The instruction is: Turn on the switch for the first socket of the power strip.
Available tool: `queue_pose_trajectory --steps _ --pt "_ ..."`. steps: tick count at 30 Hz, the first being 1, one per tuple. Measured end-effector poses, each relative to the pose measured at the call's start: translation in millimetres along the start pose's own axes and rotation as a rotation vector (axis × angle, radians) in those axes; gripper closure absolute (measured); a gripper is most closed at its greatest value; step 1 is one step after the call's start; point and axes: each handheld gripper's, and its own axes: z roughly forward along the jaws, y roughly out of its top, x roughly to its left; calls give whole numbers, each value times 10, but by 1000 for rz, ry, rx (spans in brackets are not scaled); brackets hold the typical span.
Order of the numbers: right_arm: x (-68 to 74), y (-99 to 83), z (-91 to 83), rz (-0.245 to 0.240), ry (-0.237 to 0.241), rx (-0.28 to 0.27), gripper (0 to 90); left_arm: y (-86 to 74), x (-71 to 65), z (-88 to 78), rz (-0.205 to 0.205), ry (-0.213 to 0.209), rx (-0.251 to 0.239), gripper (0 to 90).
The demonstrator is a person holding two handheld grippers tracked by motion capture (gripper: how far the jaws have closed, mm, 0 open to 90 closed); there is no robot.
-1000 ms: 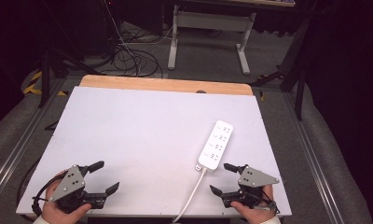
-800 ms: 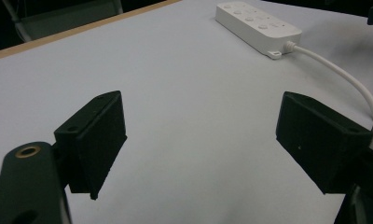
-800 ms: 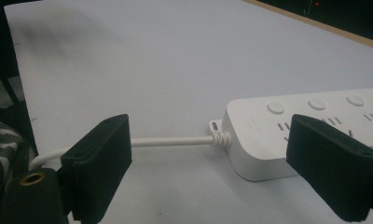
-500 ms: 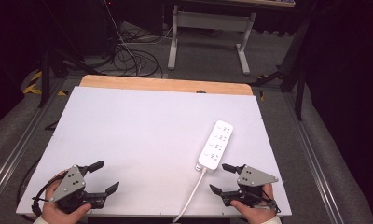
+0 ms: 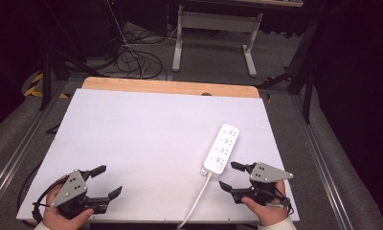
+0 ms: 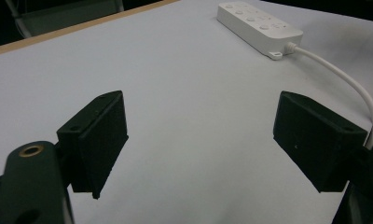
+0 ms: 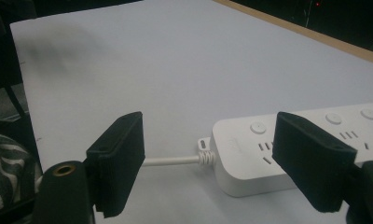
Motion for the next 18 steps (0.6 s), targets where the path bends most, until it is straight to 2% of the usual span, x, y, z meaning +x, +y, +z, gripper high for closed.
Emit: queue_pose_trajectory --steps 15,18 --pt "-44 140 41 -24 -5 9 256 0 4 -5 0 2 6 186" --pt "-52 148 47 -35 4 8 299 -1 4 -4 0 2 7 186"
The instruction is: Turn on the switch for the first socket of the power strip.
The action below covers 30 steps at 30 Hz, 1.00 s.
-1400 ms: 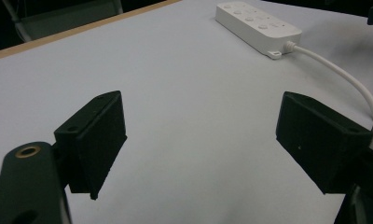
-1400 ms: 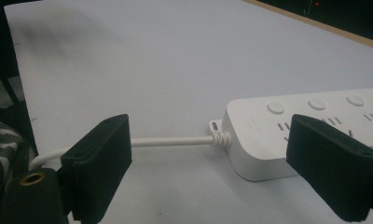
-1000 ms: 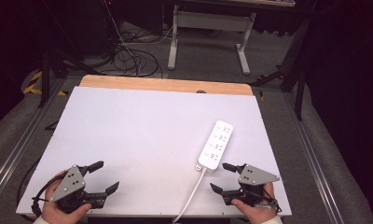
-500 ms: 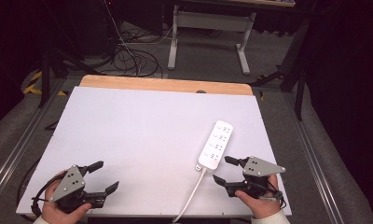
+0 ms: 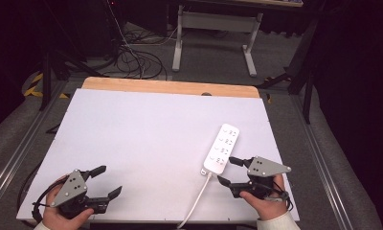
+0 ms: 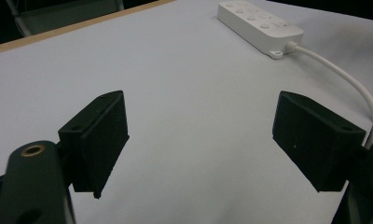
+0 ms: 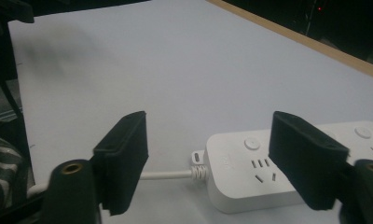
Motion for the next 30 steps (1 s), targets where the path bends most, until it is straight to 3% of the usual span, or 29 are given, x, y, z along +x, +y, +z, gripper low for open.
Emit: queue_pose_trajectory --steps 3,15,19,30 --pt "2 18 3 -19 10 -2 383 -3 2 2 -1 3 -2 186" --pt "-81 241 57 -26 20 42 425 -3 3 3 -3 -2 3 191" --pt "-127 306 81 -24 3 54 447 -3 8 1 -2 -1 2 191" --pt "-289 355 171 42 28 79 559 -4 8 3 -8 0 7 191"
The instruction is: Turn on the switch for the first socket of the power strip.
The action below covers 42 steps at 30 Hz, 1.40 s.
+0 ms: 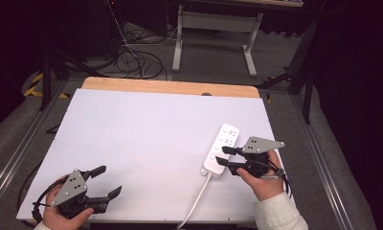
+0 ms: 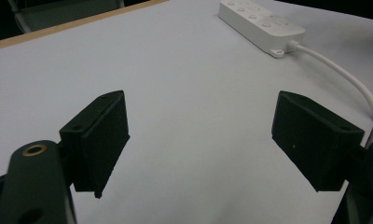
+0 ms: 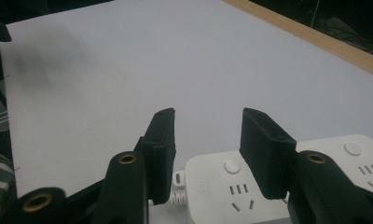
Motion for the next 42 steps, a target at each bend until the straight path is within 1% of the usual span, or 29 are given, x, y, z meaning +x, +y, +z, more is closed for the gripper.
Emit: queue_pose_trajectory --steps 2,5,6,10,16,18,20,24,29,32,36,37,38,42 --pt "-24 12 18 -2 -4 7 588 -1 0 3 -1 1 -2 192" --pt "-52 24 40 -8 -3 14 605 -2 0 3 -2 1 -2 192" --pt "-82 34 62 -15 -5 23 626 -3 1 2 -3 1 -1 192" --pt "-138 50 114 -30 -3 31 650 -4 2 2 -3 1 0 192" --pt "-190 62 205 -37 -8 58 685 -4 3 2 -2 1 1 193" --pt "-205 63 234 -30 -11 75 700 -5 4 2 -2 2 2 194" --pt "-219 60 261 -22 -7 89 735 -6 5 1 -2 2 4 196" --pt "-246 52 297 -12 -1 107 785 -6 2 4 1 0 6 196" --pt "-289 37 329 13 16 122 893 -6 1 4 1 -2 7 196" --pt "-297 35 339 17 15 127 900 -5 1 3 1 -3 6 196" --pt "-308 26 375 12 18 155 900 -6 3 3 0 -1 8 196" --pt "-308 26 375 12 18 155 900 -6 3 3 0 -1 8 197" --pt "-307 23 394 6 18 173 900 -6 4 2 0 0 8 198" --pt "-302 17 443 -9 20 207 900 -6 3 2 -1 0 8 199"
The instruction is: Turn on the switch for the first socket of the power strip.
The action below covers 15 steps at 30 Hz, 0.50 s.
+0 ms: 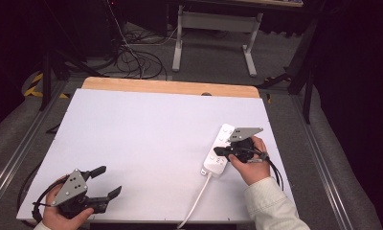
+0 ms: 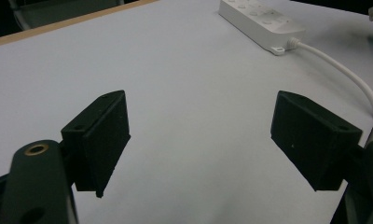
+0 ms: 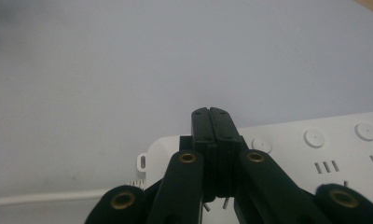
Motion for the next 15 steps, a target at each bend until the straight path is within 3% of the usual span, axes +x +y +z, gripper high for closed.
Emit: queue_pose_trajectory --steps 15 --pt "-27 -6 207 -14 -9 96 900 0 4 -2 -2 -2 7 201"
